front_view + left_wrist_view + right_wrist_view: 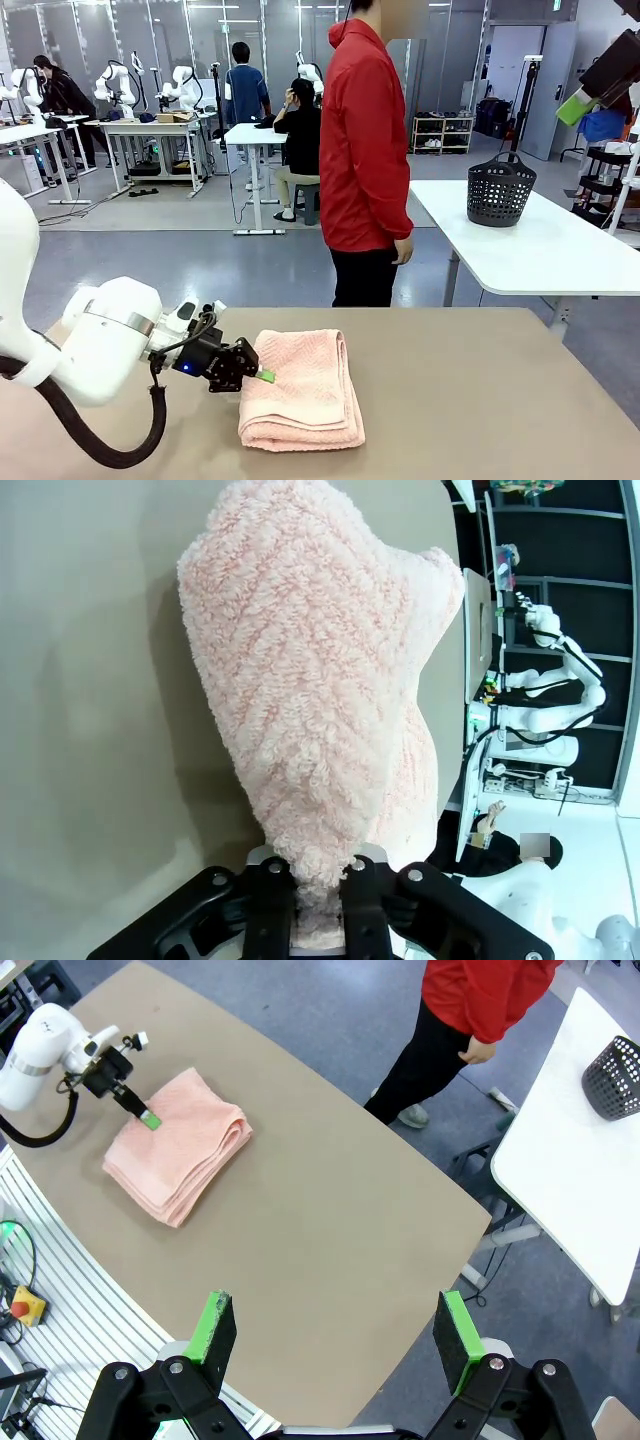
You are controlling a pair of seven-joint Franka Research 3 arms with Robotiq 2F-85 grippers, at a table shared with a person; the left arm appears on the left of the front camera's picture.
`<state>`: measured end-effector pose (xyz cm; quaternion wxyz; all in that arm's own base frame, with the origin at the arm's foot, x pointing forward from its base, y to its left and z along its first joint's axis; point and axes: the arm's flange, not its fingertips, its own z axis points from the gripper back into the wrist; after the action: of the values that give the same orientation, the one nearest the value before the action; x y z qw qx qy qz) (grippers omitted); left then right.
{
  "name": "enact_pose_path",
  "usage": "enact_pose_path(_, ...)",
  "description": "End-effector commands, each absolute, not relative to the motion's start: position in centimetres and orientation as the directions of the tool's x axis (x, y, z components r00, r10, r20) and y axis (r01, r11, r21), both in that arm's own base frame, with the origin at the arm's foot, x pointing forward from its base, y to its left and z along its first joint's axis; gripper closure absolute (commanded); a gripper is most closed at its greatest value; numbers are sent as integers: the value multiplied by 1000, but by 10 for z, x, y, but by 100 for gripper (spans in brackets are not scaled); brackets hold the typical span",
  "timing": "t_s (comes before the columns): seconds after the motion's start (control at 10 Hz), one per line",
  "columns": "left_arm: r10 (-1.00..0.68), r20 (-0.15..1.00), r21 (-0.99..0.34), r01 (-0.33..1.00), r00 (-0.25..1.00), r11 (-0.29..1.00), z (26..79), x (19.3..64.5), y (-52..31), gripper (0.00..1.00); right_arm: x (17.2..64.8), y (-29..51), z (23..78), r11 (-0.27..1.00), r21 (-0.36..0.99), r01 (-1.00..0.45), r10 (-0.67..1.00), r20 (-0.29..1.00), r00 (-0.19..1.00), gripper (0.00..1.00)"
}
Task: Fold the towel.
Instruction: Pick up the 100 cm Hotel Towel and place it on the left side of the table.
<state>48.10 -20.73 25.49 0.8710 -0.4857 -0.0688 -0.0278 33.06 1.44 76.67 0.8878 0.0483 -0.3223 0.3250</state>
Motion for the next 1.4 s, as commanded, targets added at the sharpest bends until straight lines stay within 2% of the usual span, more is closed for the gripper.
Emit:
enact_pose_path(0.0,10,167,-864,141,986,483,264,469,-175,98,331,14,766,784,-124,-609,547,603,581,0)
enact_pose_path(0.2,-6,165,-879,150,986,453,275,459,-132,98,331,14,766,784,-124,-609,547,603,581,0)
enact_pose_path(1.0,47,153,-796,95,987,597,308,450,77,98,331,14,766,784,-124,-609,547,603,581,0)
enact_pose_path(1.3,34,130,-757,77,991,649,316,450,129,98,331,14,766,784,-124,-609,547,603,581,0)
